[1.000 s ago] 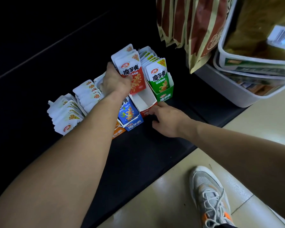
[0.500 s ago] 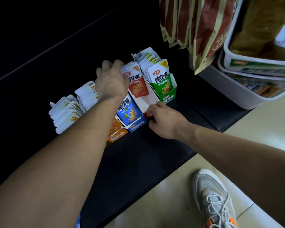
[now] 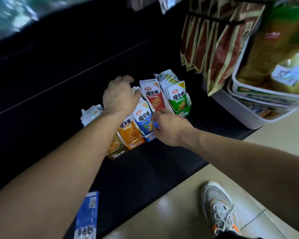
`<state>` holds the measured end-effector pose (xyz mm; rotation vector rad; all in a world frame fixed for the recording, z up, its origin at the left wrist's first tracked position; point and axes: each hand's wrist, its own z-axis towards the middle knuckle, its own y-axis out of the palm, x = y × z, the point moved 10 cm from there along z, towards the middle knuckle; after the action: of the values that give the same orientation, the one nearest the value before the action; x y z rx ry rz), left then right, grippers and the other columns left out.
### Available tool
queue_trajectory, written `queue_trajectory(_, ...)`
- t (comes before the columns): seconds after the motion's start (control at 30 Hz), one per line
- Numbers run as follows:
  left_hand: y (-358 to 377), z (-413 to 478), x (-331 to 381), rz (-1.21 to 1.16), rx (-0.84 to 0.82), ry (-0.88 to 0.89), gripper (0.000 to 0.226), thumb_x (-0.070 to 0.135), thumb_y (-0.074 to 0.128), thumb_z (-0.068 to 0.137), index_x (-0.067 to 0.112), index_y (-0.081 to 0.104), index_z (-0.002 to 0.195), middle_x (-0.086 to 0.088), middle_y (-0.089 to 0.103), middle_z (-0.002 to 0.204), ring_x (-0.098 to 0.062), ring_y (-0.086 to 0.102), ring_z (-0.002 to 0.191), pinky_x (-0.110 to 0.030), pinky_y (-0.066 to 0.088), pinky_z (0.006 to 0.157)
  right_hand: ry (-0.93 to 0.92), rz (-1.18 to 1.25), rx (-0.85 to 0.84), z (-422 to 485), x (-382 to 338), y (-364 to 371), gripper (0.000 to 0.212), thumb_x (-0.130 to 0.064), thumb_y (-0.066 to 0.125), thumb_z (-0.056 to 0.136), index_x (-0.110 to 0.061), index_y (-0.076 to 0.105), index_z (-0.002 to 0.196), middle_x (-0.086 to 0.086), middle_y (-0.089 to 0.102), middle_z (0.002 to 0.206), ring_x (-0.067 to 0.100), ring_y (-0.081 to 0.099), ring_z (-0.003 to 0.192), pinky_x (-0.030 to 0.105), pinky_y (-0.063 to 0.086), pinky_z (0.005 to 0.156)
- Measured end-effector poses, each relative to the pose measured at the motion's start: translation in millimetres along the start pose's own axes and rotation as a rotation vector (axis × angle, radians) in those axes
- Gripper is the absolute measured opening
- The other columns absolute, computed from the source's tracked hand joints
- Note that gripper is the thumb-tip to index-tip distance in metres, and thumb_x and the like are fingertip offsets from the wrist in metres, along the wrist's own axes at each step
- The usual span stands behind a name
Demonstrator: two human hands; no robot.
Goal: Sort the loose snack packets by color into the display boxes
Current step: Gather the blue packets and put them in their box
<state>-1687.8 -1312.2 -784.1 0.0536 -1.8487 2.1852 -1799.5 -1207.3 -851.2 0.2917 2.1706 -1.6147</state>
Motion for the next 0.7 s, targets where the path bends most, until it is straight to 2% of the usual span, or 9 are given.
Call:
queue_trajectory(0.07,-26,-33,-10,0.035,-0.069,0.088,0.041,0.040,0.059,0.093,0.022,0.057,0.129,-0.006,0.061,0.127,-0.028,0.051,0.121,-0.041,0.048,0.091,-0.056,-0.062,-0.043,-8,-32,-16,0.045,-0.031,0.053,0.097,-0.020,0.046,0.140,0.007,0.046,0.137,0.034,0.056,0.115,0.041,0.049,0.087)
queue_trajectory(0.17,-64,-91,-44,0.093,-0.217,0.143,0.032,0.041,0.059,0.093,0.024,0.059,0.120,0.001,0.065,0.120,-0.024,0.055,0.114,-0.041,0.051,0.090,-0.175,-0.161,-0.164,-21,-89,-29,0.043,-0.033,0.053,0.098,-0.015,0.049,0.138,0.011,0.052,0.133,0.034,0.054,0.117,0.043,0.048,0.095)
queue_trajectory(0.23,-89,-132,-79,0.121,-0.285,0.132,0.028,0.042,0.058,0.093,0.024,0.060,0.114,0.003,0.068,0.113,-0.022,0.061,0.106,-0.040,0.053,0.086,-0.206,-0.221,-0.254,-28,-127,-29,0.040,-0.034,0.050,0.101,-0.009,0.054,0.132,0.013,0.058,0.127,0.033,0.056,0.112,0.044,0.049,0.095)
queue_trajectory(0.33,-114,-193,-143,0.117,-0.346,0.064,0.023,0.042,0.057,0.091,0.026,0.059,0.108,0.006,0.069,0.105,-0.022,0.065,0.096,-0.038,0.054,0.081,-0.232,-0.293,-0.333,-40,-184,-11,0.041,-0.033,0.049,0.102,-0.004,0.059,0.129,0.019,0.063,0.124,0.033,0.061,0.101,0.039,0.052,0.086)
queue_trajectory(0.37,-114,-212,-166,0.113,-0.364,0.028,0.021,0.041,0.056,0.091,0.027,0.059,0.107,0.006,0.067,0.105,-0.021,0.064,0.095,-0.037,0.053,0.082,-0.250,-0.328,-0.348,-44,-200,-1,0.041,-0.033,0.049,0.101,-0.004,0.060,0.128,0.020,0.063,0.123,0.035,0.062,0.103,0.041,0.053,0.088)
queue_trajectory(0.5,-93,-297,-263,0.097,-0.417,-0.171,0.022,0.037,0.056,0.090,0.024,0.059,0.107,0.004,0.064,0.107,-0.021,0.062,0.101,-0.038,0.051,0.086,-0.362,-0.487,-0.478,-68,-249,86,0.038,-0.038,0.047,0.101,-0.014,0.058,0.128,0.012,0.059,0.126,0.031,0.058,0.112,0.039,0.051,0.091)
queue_trajectory(0.6,-59,-356,-324,0.088,-0.451,-0.341,0.026,0.038,0.057,0.091,0.021,0.059,0.111,0.000,0.065,0.108,-0.025,0.062,0.105,-0.040,0.051,0.087,-0.418,-0.509,-0.540,-80,-260,171,0.037,-0.035,0.048,0.099,-0.016,0.055,0.130,0.010,0.052,0.133,0.030,0.056,0.118,0.035,0.047,0.092)
queue_trajectory(0.7,-26,-398,-364,0.102,-0.464,-0.464,0.039,0.040,0.060,0.090,0.020,0.056,0.124,-0.008,0.063,0.117,-0.028,0.049,0.120,-0.042,0.048,0.094,-0.432,-0.515,-0.531,-85,-258,246,0.045,-0.033,0.049,0.098,-0.022,0.045,0.141,0.006,0.037,0.145,0.030,0.043,0.127,0.042,0.044,0.098)
